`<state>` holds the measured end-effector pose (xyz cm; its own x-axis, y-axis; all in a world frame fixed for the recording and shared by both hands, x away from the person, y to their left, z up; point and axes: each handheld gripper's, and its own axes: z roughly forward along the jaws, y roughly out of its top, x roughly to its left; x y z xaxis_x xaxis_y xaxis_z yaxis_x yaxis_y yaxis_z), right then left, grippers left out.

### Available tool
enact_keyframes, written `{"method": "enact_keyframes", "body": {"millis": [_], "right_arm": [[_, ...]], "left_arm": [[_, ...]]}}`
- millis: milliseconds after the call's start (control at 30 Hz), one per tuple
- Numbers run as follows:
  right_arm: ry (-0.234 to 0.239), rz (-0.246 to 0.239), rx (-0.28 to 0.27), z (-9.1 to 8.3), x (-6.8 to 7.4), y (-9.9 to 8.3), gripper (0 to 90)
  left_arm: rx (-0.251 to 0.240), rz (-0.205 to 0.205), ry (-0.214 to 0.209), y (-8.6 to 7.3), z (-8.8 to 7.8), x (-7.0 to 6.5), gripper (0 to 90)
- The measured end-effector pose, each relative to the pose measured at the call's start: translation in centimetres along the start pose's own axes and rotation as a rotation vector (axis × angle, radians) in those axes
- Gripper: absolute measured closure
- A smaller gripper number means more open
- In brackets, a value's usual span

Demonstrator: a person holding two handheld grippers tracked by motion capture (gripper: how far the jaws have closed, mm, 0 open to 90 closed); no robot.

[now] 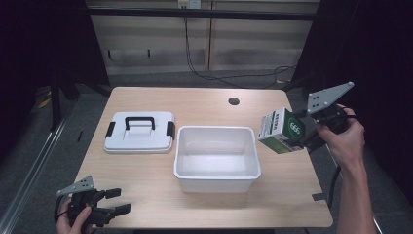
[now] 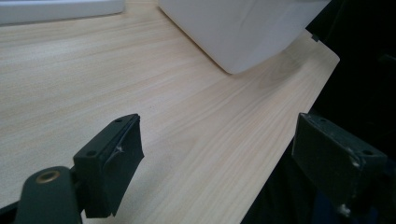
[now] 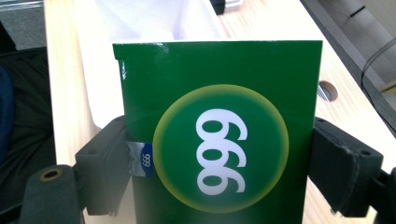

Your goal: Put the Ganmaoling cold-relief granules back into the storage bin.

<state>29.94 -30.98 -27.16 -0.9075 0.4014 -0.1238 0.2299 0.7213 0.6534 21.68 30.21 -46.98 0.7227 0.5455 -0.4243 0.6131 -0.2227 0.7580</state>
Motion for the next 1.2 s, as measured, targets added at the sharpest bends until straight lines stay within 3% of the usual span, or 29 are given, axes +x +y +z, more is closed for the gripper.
{"method": "enact_keyframes", "body": {"millis": [433,600,1000,1200], "right_arm": [[0.042,-0.045,0.03,1.0,-0.2,3.4,15.9],[0.061,-0.087,0.042,1.7,0.1,4.9,15.9],[0.128,-0.15,0.152,4.7,0.4,7.2,15.9],[0.148,-0.159,0.197,5.6,0.8,8.3,15.9]], "left_arm": [[-0.016,-0.003,0.008,0.0,-0.2,0.0,16.0],[-0.012,0.0,0.007,0.0,-0.2,0.0,16.0],[-0.01,-0.006,0.014,0.0,-0.1,0.0,16.0],[-0.01,-0.002,0.013,0.0,-0.2,0.1,16.0]]}}
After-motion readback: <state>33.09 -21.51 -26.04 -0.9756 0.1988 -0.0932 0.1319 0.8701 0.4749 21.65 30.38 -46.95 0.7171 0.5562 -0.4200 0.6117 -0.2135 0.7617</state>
